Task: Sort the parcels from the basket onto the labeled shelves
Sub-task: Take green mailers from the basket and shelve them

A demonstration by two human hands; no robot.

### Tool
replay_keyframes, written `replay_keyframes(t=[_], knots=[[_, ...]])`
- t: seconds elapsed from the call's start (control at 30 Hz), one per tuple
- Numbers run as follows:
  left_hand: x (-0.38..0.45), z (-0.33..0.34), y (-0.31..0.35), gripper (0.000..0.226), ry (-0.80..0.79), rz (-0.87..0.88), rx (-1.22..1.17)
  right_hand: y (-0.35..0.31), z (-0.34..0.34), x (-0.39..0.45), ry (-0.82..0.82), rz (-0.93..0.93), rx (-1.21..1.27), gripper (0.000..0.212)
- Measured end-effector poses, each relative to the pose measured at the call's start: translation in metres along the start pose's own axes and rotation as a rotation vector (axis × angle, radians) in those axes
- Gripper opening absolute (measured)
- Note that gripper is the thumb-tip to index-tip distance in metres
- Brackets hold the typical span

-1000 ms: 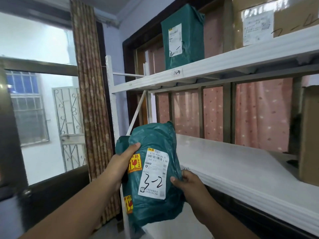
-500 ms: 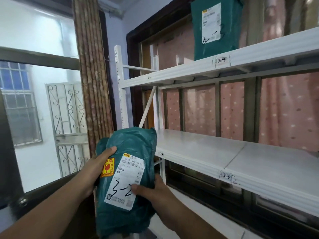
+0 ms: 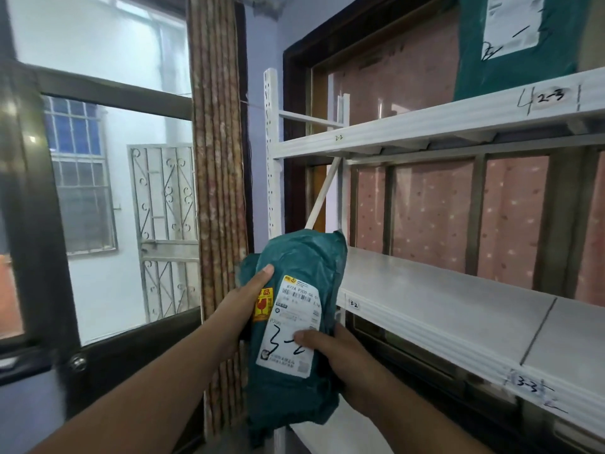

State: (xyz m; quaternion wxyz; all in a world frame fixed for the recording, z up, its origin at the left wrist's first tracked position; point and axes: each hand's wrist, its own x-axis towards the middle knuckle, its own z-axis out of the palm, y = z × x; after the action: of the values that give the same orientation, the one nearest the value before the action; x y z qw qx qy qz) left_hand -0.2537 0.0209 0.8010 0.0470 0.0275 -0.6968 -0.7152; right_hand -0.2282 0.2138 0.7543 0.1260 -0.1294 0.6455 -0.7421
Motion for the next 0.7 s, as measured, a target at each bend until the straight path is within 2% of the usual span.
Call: replay_keyframes(t=[0.07, 0.17, 0.2, 0.33, 0.47, 0.57, 0.63, 0.7], knots=[[0.012, 0.006, 0.007, 0.091, 0.011, 0.035, 0.010, -0.013, -0.013, 0.014, 0.017, -0.024, -0.030, 0.037], [0.033, 0.016, 0.014, 0.060, 0.058, 0.099, 0.037, -0.035, -0.039, 0.038, 0.059, -0.070, -0.062, 0.036], [0.040, 0.017, 0.015, 0.058, 0.075, 0.108, 0.028, -0.043, -0.050, 0.049, 0.089, -0.093, -0.064, 0.036], [0.078, 0.022, 0.012, 0.083, 0.111, 0.179, -0.002, -0.081, -0.105, 0.102, 0.221, -0.188, -0.099, 0.039], [0.107, 0.037, 0.017, 0.072, 0.146, 0.245, 0.061, -0.113, -0.175, 0.157, 0.309, -0.217, -0.197, 0.035], [0.137, 0.049, 0.018, 0.040, 0.175, 0.264, 0.044, -0.129, -0.228, 0.203, 0.367, -0.223, -0.303, 0.043], [0.157, 0.056, 0.017, 0.039, 0.195, 0.253, 0.015, -0.136, -0.258, 0.234, 0.385, -0.183, -0.386, 0.044], [0.176, 0.065, 0.015, 0.051, 0.195, 0.227, -0.020, -0.142, -0.284, 0.265, 0.374, -0.087, -0.494, 0.054]])
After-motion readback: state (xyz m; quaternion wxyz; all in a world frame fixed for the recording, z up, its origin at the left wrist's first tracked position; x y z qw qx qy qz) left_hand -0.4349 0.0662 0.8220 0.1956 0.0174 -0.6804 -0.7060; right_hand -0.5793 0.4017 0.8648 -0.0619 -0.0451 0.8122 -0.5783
